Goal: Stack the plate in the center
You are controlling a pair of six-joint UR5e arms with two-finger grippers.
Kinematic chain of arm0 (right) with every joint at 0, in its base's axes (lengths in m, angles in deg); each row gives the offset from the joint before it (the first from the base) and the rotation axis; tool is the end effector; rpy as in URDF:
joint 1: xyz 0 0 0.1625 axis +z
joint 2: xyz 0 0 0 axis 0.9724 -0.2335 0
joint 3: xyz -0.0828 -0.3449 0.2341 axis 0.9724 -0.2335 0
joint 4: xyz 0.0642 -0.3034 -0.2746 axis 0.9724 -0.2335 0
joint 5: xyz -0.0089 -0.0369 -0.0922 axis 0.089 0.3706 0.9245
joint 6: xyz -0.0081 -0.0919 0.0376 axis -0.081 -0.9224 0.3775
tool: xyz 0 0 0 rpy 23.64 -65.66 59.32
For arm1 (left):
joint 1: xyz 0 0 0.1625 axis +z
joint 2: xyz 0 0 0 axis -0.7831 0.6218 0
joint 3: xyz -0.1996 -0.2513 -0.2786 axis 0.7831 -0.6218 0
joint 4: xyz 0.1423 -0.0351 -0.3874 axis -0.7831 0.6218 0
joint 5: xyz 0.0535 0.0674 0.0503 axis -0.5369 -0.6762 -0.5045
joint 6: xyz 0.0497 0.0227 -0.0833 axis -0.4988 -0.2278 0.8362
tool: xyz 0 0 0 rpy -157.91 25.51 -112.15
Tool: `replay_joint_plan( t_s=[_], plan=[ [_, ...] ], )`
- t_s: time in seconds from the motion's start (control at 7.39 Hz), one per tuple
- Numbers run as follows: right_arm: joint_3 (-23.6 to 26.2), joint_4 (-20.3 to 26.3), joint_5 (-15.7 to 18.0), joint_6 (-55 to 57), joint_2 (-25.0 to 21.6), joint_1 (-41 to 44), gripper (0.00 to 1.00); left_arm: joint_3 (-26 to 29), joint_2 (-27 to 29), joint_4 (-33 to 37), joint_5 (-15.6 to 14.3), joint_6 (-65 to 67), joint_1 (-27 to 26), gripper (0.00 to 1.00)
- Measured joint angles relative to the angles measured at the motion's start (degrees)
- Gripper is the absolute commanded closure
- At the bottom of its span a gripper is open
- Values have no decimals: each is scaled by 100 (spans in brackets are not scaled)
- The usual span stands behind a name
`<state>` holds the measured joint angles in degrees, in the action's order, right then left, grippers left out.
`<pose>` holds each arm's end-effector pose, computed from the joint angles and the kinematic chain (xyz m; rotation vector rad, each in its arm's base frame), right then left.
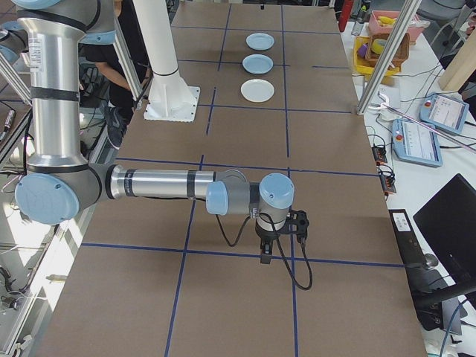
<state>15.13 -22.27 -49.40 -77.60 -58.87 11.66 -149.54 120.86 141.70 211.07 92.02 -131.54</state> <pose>0.0518 -0.4788 0.6541 -0.0190 -0.7254 0.0484 0.0138 -0.4360 0.6670 0.1656 0.8460 0.0337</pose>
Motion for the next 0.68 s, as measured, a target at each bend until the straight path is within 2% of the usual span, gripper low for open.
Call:
replay_joint_plan(
  t_s=[0.41, 0.68],
  plan=[
    [0, 0, 5, -3, 0, 0, 0, 682, 0, 1477, -35, 1519, 790, 2],
    [0, 0, 3, -3, 0, 0, 0, 1001, 175, 1876, -49, 2012, 1121, 7]
  ],
)
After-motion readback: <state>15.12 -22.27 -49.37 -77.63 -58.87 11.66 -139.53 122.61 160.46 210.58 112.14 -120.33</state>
